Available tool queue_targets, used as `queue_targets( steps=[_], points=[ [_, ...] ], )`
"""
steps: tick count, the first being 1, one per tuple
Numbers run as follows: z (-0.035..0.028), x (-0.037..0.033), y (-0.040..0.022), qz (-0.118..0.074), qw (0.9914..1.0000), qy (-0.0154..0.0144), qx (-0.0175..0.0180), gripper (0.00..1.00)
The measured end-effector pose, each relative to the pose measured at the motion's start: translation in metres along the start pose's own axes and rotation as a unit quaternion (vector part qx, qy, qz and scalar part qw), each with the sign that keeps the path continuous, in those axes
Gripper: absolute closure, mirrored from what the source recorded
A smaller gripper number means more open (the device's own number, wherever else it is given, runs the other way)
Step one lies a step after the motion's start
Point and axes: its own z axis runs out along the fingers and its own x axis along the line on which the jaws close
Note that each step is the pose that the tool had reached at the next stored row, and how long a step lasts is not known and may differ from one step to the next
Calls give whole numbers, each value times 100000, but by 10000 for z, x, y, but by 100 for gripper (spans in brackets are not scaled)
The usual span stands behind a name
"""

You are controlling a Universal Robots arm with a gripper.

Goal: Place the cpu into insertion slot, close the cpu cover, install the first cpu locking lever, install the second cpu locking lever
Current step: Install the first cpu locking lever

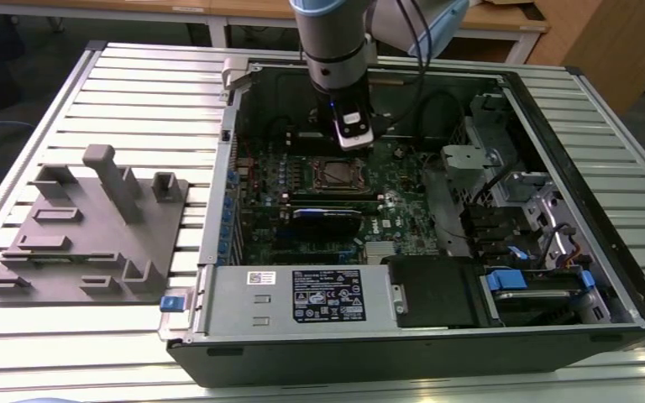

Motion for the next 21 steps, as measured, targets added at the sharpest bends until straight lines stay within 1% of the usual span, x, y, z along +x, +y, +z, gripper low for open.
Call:
queue_targets(
  steps=[6,12,15,16,21],
  points=[
    [5,-6,-18,0,100000,-8,1,90],
    [17,-3,-22,6,100000,3,-30,90],
    [21,-1,-23,104,99999,137,-389,90],
    [21,-1,-23,124,99999,164,-450,90],
    [23,-3,-30,140,99998,194,-527,90]
  ],
)
